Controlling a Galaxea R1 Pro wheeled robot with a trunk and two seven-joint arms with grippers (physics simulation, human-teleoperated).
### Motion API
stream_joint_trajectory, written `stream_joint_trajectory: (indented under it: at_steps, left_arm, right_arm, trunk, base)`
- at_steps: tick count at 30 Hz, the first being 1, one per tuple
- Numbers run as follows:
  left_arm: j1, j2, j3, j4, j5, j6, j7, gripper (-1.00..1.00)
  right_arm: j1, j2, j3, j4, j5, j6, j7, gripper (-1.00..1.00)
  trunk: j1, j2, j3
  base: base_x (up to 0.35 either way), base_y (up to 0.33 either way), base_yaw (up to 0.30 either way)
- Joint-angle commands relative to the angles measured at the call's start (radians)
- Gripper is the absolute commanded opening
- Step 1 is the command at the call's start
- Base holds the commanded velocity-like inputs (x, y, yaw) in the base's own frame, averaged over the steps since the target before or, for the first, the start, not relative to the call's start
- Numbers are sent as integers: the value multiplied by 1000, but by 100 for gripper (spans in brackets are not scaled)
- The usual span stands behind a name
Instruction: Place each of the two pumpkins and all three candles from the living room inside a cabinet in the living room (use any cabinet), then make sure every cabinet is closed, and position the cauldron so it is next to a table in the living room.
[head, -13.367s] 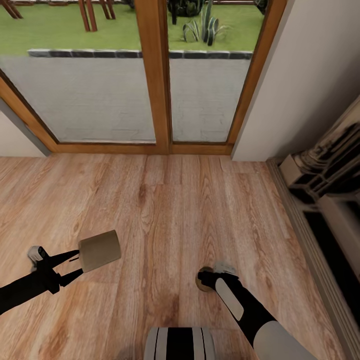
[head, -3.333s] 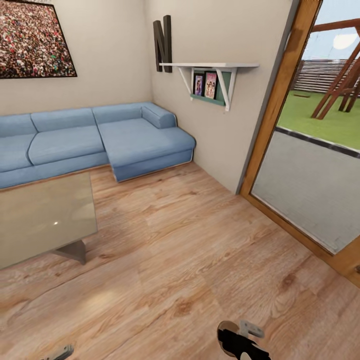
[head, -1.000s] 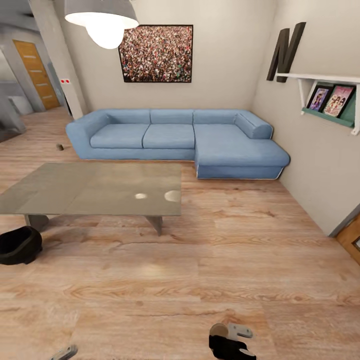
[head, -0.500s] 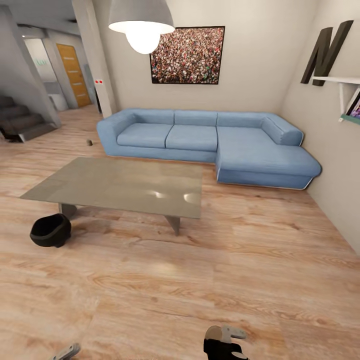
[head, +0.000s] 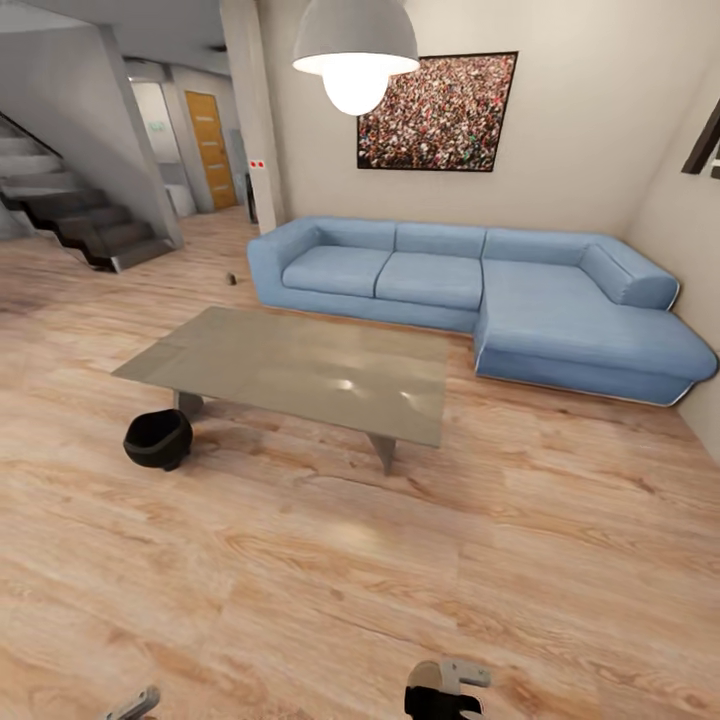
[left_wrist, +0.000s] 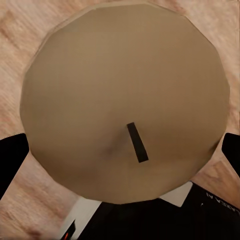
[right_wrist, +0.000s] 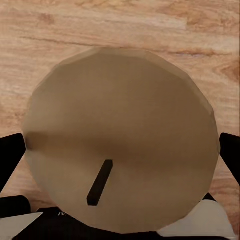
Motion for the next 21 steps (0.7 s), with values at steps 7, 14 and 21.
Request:
stream_joint_trajectory:
  at_steps: [7, 14, 21]
  left_arm:
    - [0, 0, 1, 0, 0, 0, 0, -100]
    - [0, 0, 1, 0, 0, 0, -5, -100]
    - [0, 1, 4, 0, 0, 0, -5, -100]
  right_arm:
    - [0, 7, 0, 24, 6, -3, 0, -100]
    - [-1, 11, 0, 25, 11, -5, 0, -100]
    - [0, 51, 0, 30, 111, -5, 0, -100]
  trunk:
    - [-19, 35, 12]
    - [-42, 77, 26]
    - [-42, 77, 24]
  base:
    - [0, 0, 285]
    - [0, 0, 278]
    - [1, 0, 284]
